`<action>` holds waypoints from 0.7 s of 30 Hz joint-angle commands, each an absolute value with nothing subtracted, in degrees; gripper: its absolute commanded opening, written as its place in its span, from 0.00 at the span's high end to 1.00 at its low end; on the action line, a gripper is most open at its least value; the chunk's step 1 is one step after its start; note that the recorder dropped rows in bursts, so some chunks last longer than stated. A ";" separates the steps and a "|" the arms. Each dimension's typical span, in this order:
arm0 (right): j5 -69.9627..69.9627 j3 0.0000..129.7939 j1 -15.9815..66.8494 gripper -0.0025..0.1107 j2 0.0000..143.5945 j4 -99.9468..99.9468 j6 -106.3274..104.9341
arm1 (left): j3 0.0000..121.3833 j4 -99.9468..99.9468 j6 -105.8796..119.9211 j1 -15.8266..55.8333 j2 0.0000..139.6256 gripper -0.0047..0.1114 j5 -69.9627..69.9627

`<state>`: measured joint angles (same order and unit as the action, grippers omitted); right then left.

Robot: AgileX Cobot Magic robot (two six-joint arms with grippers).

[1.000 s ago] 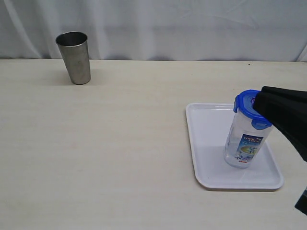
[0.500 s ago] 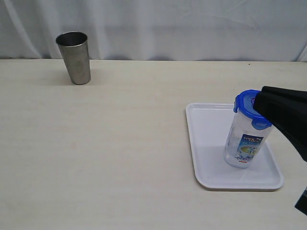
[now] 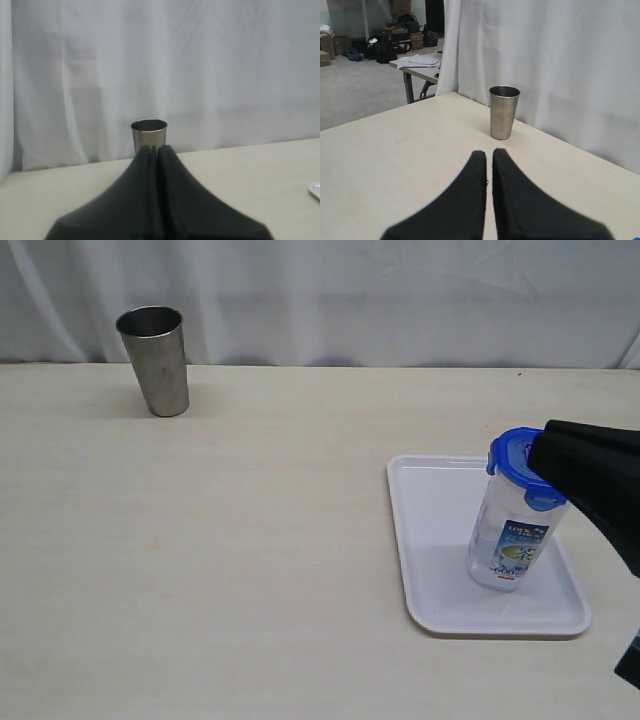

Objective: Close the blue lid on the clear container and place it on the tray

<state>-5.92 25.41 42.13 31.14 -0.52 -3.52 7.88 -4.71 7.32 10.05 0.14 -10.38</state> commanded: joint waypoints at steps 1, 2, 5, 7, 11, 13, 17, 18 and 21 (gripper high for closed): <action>-5.88 25.32 42.09 0.94 31.02 -0.40 -3.37 | 5.13 -5.14 7.22 9.94 0.00 0.96 -10.75; -5.88 25.32 42.09 0.94 31.02 -0.40 -3.37 | 4.52 -5.14 7.22 9.94 0.00 0.96 -10.63; -5.88 25.32 42.09 0.94 31.02 -0.40 -3.37 | 2.71 -5.03 7.22 9.94 0.00 0.96 -10.34; -5.88 25.32 42.09 0.94 31.02 -0.40 -3.37 | 1.68 -5.03 7.22 9.94 0.00 0.96 -10.34; -5.88 25.32 42.09 0.94 31.02 -0.40 -3.37 | 0.00 -5.03 7.22 9.94 0.00 0.96 -9.84; -5.88 25.32 42.09 0.94 31.02 -0.40 -3.37 | 0.00 -4.79 7.22 9.94 0.00 0.96 -12.46; -5.88 25.32 42.09 0.94 31.02 -0.40 -3.37 | 0.00 -4.78 7.22 9.94 0.00 0.96 -17.86; -5.88 25.32 42.09 0.94 31.02 -0.40 -3.37 | 0.00 -4.78 7.22 9.94 0.00 0.96 -18.15; -5.88 25.32 42.09 0.94 31.02 -0.40 -3.37 | 0.00 -4.78 7.11 9.94 0.00 0.96 -18.16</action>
<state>-5.92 25.41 42.13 31.14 -0.52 -3.52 0.17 -4.71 7.32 10.05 0.14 -17.90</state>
